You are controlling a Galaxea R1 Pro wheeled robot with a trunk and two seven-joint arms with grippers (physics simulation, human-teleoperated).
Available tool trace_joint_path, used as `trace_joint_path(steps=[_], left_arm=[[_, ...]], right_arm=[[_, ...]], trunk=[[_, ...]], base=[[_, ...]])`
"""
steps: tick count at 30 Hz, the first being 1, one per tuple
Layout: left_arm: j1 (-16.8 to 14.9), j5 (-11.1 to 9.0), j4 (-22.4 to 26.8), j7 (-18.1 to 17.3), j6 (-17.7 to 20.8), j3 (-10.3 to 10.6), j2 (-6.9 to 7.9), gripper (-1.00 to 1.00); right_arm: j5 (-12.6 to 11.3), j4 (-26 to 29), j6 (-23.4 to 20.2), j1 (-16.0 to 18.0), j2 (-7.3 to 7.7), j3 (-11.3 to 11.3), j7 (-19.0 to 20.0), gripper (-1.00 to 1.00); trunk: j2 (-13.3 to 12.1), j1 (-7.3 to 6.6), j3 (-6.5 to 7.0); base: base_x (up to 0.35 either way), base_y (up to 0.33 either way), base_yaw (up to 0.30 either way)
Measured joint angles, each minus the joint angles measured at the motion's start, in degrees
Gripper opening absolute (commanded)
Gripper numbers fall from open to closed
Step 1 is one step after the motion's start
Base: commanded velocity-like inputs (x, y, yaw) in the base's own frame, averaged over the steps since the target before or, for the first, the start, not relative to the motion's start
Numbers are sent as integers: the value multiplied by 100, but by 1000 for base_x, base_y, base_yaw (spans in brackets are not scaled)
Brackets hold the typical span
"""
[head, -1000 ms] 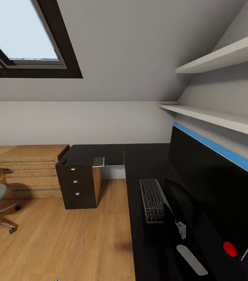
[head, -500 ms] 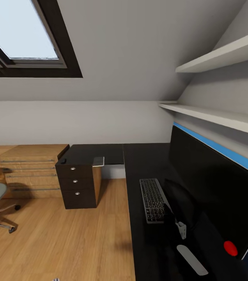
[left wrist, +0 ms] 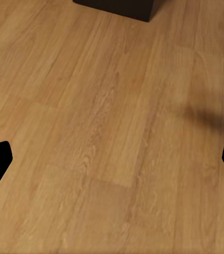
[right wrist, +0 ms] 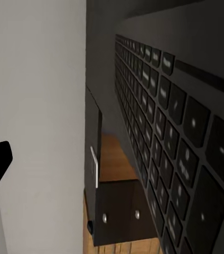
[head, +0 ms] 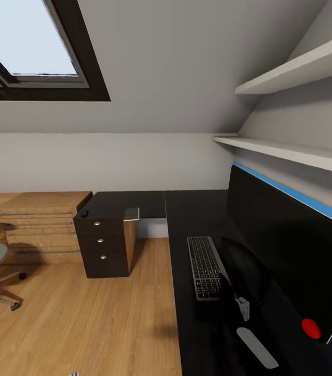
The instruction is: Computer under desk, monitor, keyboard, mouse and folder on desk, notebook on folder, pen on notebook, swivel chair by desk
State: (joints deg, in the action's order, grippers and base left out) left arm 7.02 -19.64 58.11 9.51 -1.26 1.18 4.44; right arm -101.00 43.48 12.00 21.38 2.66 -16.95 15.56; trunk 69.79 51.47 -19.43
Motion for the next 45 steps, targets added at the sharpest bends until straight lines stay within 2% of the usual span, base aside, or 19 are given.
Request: trace_joint_path(steps=[25, 34, 45], left_arm=[[1, 0, -9, 4, 6, 1, -4, 100], [0, 8, -51, 11, 7, 12, -8, 100], [0, 9, -79, 9, 0, 20, -8, 100]], right_arm=[[1, 0, 7, 0, 1, 11, 4, 100], [1, -4, 10, 0, -3, 24, -15, 100], [1, -4, 15, 1, -11, 153, -265, 100]], trunk=[[1003, 549, -449], [1005, 550, -450], [1005, 550, -450]], base=[[0, 0, 0], [0, 0, 0], [0, -22, 0]])
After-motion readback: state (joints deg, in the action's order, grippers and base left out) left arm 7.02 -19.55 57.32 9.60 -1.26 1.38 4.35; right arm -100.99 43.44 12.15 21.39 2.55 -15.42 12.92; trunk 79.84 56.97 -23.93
